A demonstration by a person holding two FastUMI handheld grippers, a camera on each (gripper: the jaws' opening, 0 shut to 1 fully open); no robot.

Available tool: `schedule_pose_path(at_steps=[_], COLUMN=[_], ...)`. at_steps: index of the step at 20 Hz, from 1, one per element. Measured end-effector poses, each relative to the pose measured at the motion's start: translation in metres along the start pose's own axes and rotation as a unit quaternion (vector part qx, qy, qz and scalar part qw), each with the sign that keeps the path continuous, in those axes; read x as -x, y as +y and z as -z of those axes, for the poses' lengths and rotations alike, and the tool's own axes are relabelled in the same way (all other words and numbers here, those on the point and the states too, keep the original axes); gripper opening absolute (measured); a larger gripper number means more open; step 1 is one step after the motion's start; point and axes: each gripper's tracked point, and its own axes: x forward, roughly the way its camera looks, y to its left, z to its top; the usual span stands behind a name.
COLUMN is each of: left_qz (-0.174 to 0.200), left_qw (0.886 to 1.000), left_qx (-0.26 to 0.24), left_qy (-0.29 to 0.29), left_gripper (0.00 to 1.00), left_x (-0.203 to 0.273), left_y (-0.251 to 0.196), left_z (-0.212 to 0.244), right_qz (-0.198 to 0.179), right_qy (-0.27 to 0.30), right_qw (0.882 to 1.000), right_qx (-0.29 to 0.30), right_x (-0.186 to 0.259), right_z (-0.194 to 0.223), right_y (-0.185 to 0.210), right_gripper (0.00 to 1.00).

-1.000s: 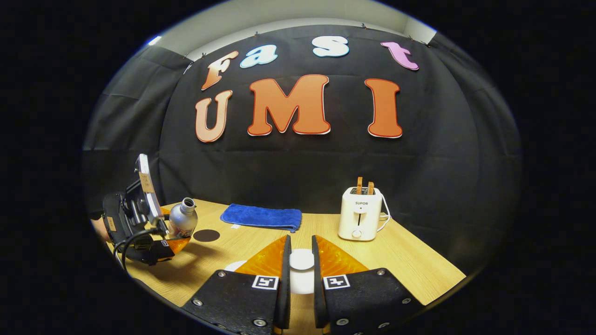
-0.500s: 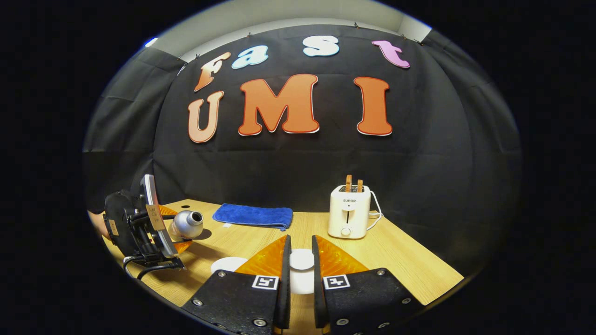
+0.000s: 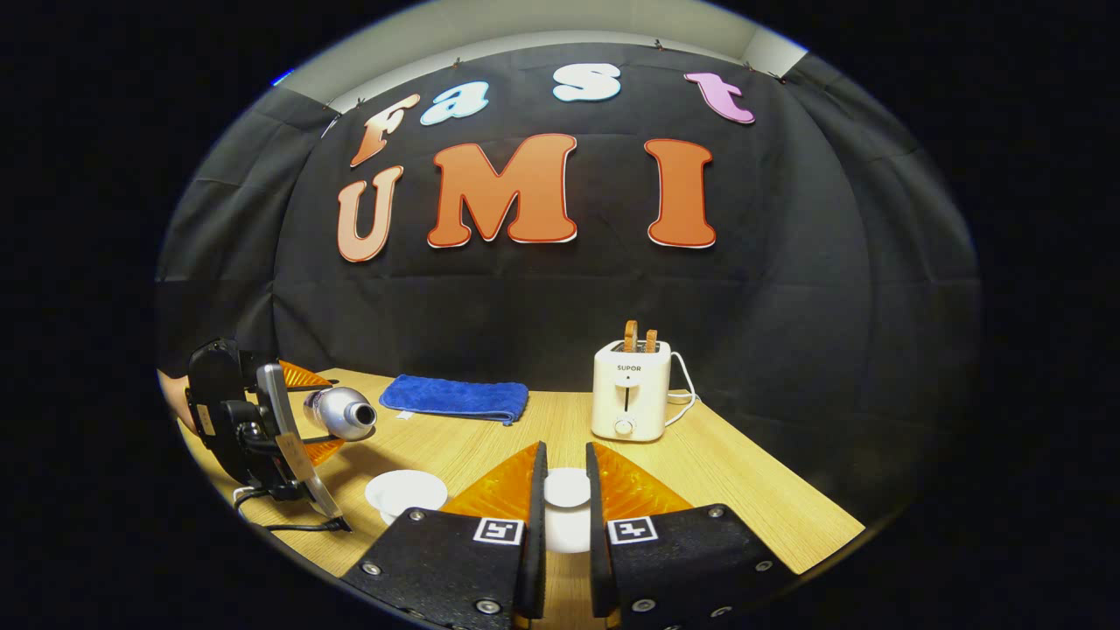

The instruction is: Open the teacup lid with one hand, grasp the water bottle and pour water into the teacup with the other hand; after pouring, place the water bottle on the coaster and then close the teacup lid.

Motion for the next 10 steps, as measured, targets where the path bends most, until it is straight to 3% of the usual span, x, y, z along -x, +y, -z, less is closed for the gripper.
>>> schedule_pose_path(at_steps=[10], left_qz=[-0.005], left_qw=[0.996], left_qx=[-0.084], left_qy=[-0.008], left_gripper=[0.84], left_x=[0.001], left_y=[0.010], left_z=[-0.004], right_qz=[-0.012], right_qy=[0.010], right_qw=[1.000], right_qx=[0.000], right_x=[0.003], right_z=[0.011], right_y=[0.000], right_gripper=[0.21])
